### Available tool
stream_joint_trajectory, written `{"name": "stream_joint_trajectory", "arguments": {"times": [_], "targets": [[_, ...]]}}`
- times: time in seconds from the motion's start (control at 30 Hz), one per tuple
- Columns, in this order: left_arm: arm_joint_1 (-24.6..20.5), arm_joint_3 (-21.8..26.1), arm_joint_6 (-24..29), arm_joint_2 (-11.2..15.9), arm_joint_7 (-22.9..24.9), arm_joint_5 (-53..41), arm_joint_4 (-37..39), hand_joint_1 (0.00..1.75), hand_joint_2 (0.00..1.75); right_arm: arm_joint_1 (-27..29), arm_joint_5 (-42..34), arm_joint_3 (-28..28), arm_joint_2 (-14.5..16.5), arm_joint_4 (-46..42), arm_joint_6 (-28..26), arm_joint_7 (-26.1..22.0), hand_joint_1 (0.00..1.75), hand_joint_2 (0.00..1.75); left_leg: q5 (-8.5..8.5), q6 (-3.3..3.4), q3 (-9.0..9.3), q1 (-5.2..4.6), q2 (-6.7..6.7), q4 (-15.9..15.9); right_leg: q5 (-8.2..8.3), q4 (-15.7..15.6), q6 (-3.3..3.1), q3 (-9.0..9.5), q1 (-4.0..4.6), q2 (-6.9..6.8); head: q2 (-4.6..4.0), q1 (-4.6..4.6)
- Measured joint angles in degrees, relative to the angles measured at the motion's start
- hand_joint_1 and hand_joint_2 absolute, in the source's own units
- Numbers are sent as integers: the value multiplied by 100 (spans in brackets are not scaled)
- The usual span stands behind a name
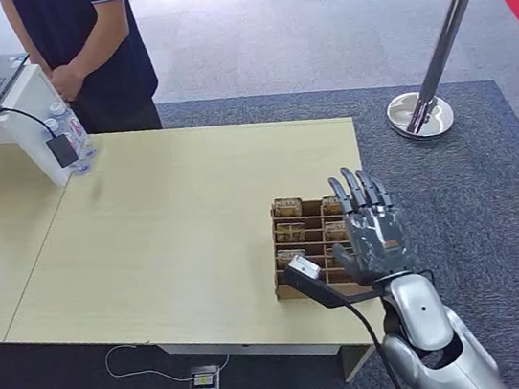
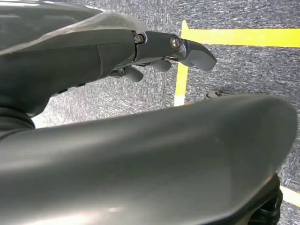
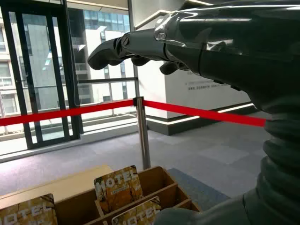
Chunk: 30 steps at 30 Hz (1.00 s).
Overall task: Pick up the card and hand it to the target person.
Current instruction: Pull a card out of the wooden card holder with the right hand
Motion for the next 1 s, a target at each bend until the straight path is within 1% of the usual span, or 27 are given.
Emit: {"name": "stream_joint_trajectory", "arguments": {"times": [0.33, 0.37, 0.4, 0.43, 0.47, 0.5, 0.53, 0.57, 0.6, 0.63, 0.77, 0.83, 0.9, 1.0], "targets": [[-1, 13, -35, 0, 81, -102, 2, 0, 0, 388, -510, -2, 103, -271, 179, -296, 0, 175, 0, 0, -2, -1, 0, 0, 0, 0, 0, 0, 0, 0, 0, 1], [-1, 13, -44, 0, 80, -105, 3, 0, 0, 400, -535, -3, 122, -262, 178, -314, 6, 175, 0, 0, -1, -1, 0, 0, 0, 0, 0, 0, 0, 0, 0, 1], [-1, 13, -52, 0, 78, -107, 3, 0, 0, 411, -553, -3, 143, -251, 177, -331, 37, 175, 0, 0, -1, -1, 0, 0, 0, 0, 0, 0, 0, 0, 0, 0], [-1, 12, -59, 0, 76, -107, 4, 0, 0, 422, -564, -3, 158, -241, 176, -343, 72, 175, 0, 0, -1, -1, 0, 0, 0, 0, 0, 0, 0, 0, 0, 0], [0, 11, -63, 0, 69, -108, 4, 0, 0, 430, -573, -3, 168, -233, 175, -349, 112, 175, 0, 0, -1, -1, 0, 0, 0, 0, 0, 0, 0, 0, 0, 0], [-1, 11, -63, 1, 57, -110, 4, 0, 0, 432, -585, -3, 176, -221, 174, -353, 143, 175, 0, 0, -1, -1, 0, 0, 0, 0, 0, 0, 0, 0, 0, 0], [-1, 11, -63, 1, 40, -113, 4, 0, 0, 430, -599, -7, 186, -196, 169, -352, 147, 175, 0, 0, 0, -1, 0, 0, 0, 0, 0, 0, 0, 0, 0, 0], [-1, 11, -63, 2, 19, -114, 4, 0, 0, 426, -613, -12, 199, -153, 160, -346, 147, 175, 0, 0, 0, -1, 0, 0, 0, 0, 0, 0, 0, 0, 0, 0], [-2, 11, -63, 2, 1, -115, 4, 0, 0, 421, -626, -20, 217, -89, 137, -340, 142, 175, 0, 0, 0, 0, 0, 0, 0, 0, 0, 0, 0, 0, 0, 1], [-2, 11, -63, 3, -12, -114, 4, 0, 0, 418, -636, -36, 234, -12, 102, -334, 142, 175, 0, 0, 0, 0, 0, 0, 0, 0, 0, 0, 0, 0, 0, 1], [-2, 11, -61, 7, 9, -115, 5, 0, 0, 419, -668, -131, 270, 277, -25, -329, 157, 175, 0, 0, -1, 0, 0, 0, 0, 0, 0, 0, 0, 0, 0, 1], [0, 11, -62, 9, 40, -122, 7, 0, 0, 421, -672, -196, 285, 417, -43, -318, 152, 175, 0, 0, -1, -1, 0, 0, 0, 0, 0, 0, 0, 0, 0, 0], [1, 11, -63, 9, 45, -131, 8, 0, 0, 425, -650, -274, 306, 528, -66, -302, 139, 175, 0, 0, -1, -1, 0, 0, 0, 0, 0, 0, 0, 0, 0, 0], [2, 11, -65, 9, 25, -144, 10, 0, 0, 469, -586, -413, 343, 613, -96, -285, 127, 175, 0, 0, -1, -1, 0, 0, 0, 0, 0, 0, 0, 0, 0, 0]]}}
